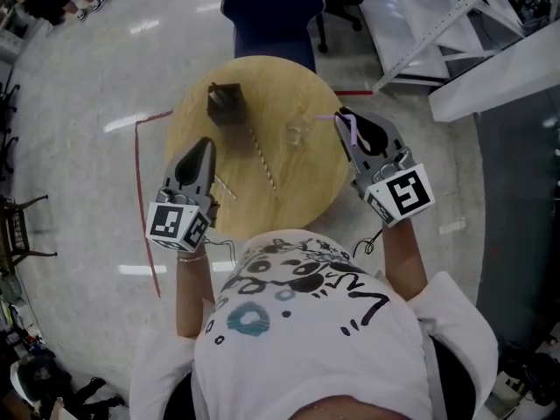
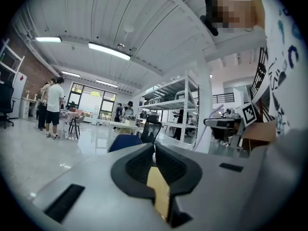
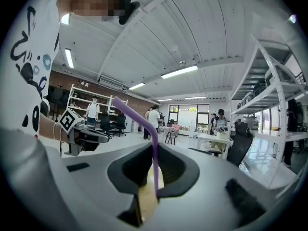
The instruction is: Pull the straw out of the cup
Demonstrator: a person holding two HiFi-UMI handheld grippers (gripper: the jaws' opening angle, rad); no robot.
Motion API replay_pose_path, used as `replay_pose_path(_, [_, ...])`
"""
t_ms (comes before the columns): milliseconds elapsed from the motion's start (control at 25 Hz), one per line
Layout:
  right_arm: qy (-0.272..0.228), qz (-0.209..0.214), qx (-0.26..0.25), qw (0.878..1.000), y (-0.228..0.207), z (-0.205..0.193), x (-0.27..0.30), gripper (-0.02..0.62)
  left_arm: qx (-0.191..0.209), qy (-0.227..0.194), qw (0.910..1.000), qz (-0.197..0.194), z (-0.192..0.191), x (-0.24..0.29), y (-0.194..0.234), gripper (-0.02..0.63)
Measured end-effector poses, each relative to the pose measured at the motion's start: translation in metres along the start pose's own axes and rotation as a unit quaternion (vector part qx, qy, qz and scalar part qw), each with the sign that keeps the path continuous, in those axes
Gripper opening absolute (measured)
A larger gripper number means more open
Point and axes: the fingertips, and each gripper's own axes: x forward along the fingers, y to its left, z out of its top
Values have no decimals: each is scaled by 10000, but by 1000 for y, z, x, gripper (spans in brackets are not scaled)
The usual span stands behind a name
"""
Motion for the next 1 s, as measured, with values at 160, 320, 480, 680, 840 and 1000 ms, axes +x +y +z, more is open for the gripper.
replay_pose_path(160, [5,77,45,10000,-7,-6,-11,49,29,-33,9999,117,0,-5,-13,18])
replay_pose_path(320, [17,130,91,9999,-13,-17,-23,49,52,-27,9997,245,-5,-10,-27,18])
replay_pose_path(480, [98,214,166,9996,-18,-33,-33,49,38,-34,9993,375,-10,-14,-40,18])
replay_pose_path(680, [234,269,243,9991,-21,-47,-41,49,32,-19,9987,514,-17,-20,-54,18])
replay_pose_path(840, [310,313,308,9986,-24,-60,-46,49,-5,10,9983,590,-25,-22,-63,18])
replay_pose_path(1000, [356,344,387,9980,-23,-69,-51,49,-15,36,9982,601,-31,-23,-69,18])
